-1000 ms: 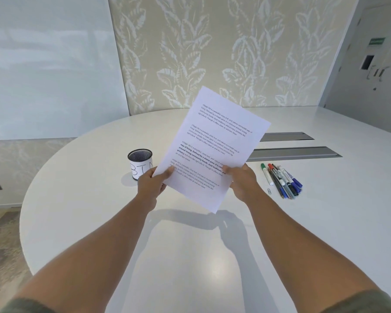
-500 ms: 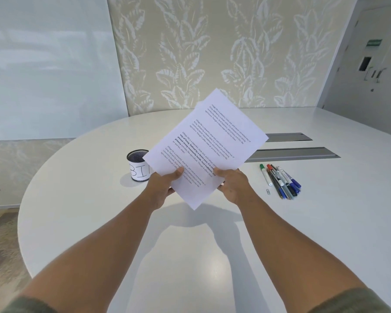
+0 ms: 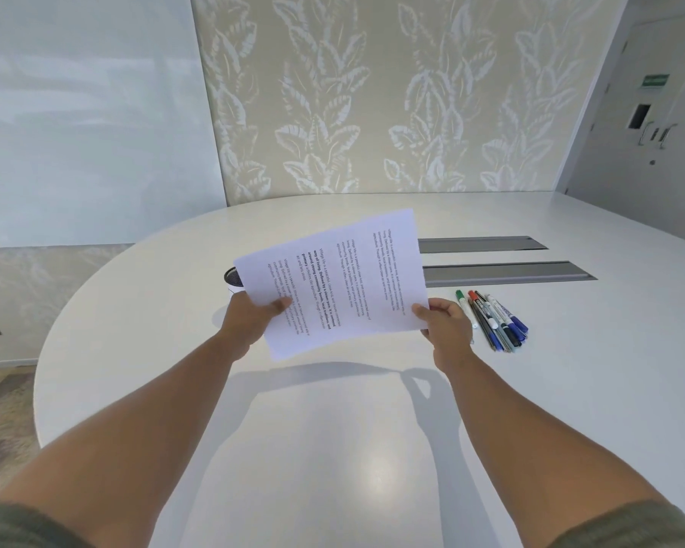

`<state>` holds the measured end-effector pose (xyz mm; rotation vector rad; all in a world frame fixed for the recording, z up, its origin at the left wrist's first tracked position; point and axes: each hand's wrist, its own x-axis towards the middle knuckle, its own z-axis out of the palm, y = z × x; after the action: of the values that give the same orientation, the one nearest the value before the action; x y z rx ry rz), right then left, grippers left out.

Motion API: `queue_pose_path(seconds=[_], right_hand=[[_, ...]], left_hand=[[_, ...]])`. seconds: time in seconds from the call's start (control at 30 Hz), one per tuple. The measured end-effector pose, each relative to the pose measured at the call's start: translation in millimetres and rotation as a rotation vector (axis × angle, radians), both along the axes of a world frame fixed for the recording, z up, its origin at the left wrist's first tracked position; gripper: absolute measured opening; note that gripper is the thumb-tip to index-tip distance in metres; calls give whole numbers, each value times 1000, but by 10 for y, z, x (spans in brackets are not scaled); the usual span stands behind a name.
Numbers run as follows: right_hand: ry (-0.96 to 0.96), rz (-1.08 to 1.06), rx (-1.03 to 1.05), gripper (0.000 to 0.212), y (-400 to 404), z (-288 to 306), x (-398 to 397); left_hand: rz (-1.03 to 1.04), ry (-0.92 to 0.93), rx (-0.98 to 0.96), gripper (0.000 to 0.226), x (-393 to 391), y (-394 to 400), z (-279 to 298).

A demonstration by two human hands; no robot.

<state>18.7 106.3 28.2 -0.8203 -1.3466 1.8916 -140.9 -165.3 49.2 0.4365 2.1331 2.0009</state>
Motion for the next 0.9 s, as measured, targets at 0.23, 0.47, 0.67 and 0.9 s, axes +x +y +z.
queue_pose_path(seconds=[0.23, 0.47, 0.67, 0.9], right_hand=[[-152, 70, 304, 19, -51, 2, 9], [-403, 162, 321, 34, -42, -197, 109], [-397, 137, 381, 25, -37, -125, 74], [-311, 78, 396, 22, 16, 35, 44]], left_hand=[[-4, 84, -35, 25, 29, -10, 8], [-56, 74, -169, 27, 131, -49, -216], [-31, 48, -138, 30, 140, 13, -165], [-24, 79, -40, 16, 113, 42, -31]])
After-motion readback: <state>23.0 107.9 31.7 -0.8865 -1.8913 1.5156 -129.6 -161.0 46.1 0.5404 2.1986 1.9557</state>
